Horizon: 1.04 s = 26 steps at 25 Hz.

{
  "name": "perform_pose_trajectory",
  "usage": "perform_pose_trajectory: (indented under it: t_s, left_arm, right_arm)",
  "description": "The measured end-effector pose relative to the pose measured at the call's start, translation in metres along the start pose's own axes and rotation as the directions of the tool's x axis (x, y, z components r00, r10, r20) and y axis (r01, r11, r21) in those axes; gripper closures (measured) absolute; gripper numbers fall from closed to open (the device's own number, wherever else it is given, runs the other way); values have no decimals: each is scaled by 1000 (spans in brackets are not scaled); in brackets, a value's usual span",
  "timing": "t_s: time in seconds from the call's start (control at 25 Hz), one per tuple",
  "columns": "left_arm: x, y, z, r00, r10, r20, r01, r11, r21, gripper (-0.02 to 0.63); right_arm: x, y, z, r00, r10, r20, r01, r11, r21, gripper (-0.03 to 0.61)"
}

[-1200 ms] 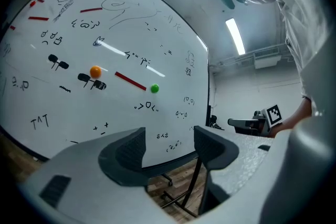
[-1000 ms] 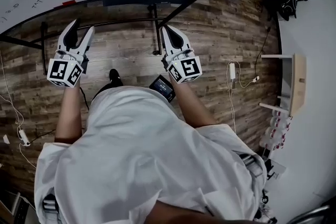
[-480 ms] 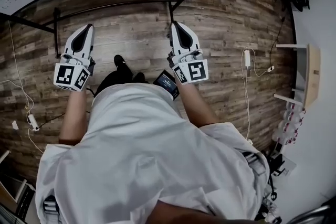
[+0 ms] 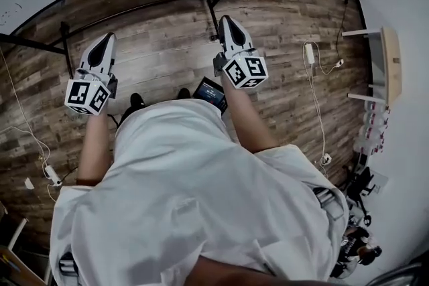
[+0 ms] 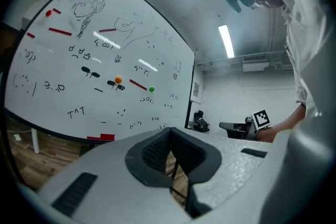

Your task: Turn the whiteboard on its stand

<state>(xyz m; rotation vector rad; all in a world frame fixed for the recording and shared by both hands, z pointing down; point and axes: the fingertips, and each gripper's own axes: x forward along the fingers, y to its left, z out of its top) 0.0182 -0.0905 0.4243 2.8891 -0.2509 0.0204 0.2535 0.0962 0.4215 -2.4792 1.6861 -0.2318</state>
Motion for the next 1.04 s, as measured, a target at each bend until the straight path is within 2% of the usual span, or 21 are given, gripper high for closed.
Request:
perform_pose_trajectory:
  t_s: [0.08,0.24,0.36,0.52,0.64,0.72,0.88,1.04]
  left_arm:
    - [-5,14,4,1000,0,-4,0,1000,28,607]
    - [-19,42,8,998,55,12,-55,996,64,607]
    - [-26,48,11,997,64,42,-67,995,70,607]
    - [-29,50,11,998,49,42,-52,997,63,607]
    - [-31,56,11,998,45,37,-47,997,58,607]
    - [-32,60,11,999,42,27,-44,997,57,607]
    - [-32,68,8,999,36,10,-36,998,55,607]
    - [-36,77,2,999,35,-1,-35,998,53,607]
  right_arm:
    - [3,18,13,999,6,43,-2,996,-88,581]
    - [9,53,15,998,51,48,-39,975,-218,581]
    - [6,64,7,998,46,47,-35,976,-217,581]
    - [2,66,-4,999,25,36,-19,987,-161,581]
    - [2,66,-7,999,3,37,3,987,-160,581]
    - [3,69,-9,999,-6,37,13,983,-181,581]
    - [7,86,-11,1000,8,22,-2,958,-288,581]
    - [14,96,-18,1000,18,12,-14,953,-302,581]
